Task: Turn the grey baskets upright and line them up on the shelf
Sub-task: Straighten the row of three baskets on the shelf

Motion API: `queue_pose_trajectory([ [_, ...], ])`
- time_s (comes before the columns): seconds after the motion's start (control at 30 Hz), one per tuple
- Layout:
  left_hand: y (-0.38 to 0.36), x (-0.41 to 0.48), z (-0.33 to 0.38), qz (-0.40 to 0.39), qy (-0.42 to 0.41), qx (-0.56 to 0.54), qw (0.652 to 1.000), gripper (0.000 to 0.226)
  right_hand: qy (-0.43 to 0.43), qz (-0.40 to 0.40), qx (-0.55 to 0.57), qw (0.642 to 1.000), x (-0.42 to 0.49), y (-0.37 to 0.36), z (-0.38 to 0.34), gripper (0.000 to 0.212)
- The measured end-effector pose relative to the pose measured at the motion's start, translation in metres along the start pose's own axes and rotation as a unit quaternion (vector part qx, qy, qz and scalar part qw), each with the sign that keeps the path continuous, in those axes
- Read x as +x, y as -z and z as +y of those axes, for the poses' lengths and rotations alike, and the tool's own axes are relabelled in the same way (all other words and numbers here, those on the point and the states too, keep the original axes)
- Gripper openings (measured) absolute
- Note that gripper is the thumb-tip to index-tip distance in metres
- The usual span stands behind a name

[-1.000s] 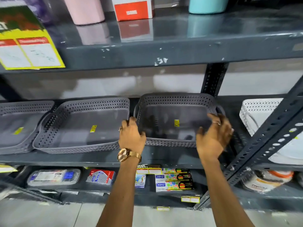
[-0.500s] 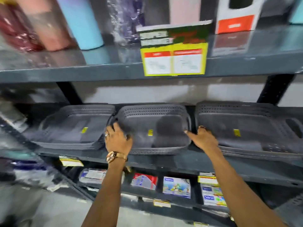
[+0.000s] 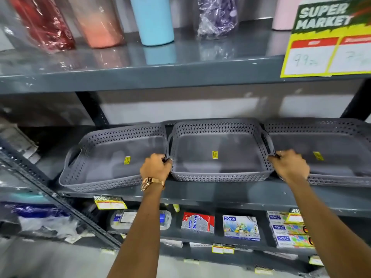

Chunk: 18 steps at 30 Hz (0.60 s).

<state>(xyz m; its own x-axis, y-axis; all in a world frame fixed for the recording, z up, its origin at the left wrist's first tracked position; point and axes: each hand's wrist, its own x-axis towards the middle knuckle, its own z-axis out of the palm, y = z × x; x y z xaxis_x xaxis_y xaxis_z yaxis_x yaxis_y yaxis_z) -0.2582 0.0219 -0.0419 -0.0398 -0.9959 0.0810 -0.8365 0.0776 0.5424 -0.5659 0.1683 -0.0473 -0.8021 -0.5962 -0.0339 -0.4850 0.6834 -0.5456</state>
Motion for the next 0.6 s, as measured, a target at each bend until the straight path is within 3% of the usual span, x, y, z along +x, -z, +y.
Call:
queue_pose_trajectory([
  [0.23,-0.003,0.029,0.010,0.009,0.012,-0.024,1.000,0.031,-0.077,0.017,0.025,0.997,0.021,-0.005,-0.027,0.034],
  [0.6,0.006,0.007,-0.009,-0.022,0.004,-0.012,1.000,0.033,-0.067,0.030,0.025,0.997,-0.011,-0.002,-0.011,0.037],
])
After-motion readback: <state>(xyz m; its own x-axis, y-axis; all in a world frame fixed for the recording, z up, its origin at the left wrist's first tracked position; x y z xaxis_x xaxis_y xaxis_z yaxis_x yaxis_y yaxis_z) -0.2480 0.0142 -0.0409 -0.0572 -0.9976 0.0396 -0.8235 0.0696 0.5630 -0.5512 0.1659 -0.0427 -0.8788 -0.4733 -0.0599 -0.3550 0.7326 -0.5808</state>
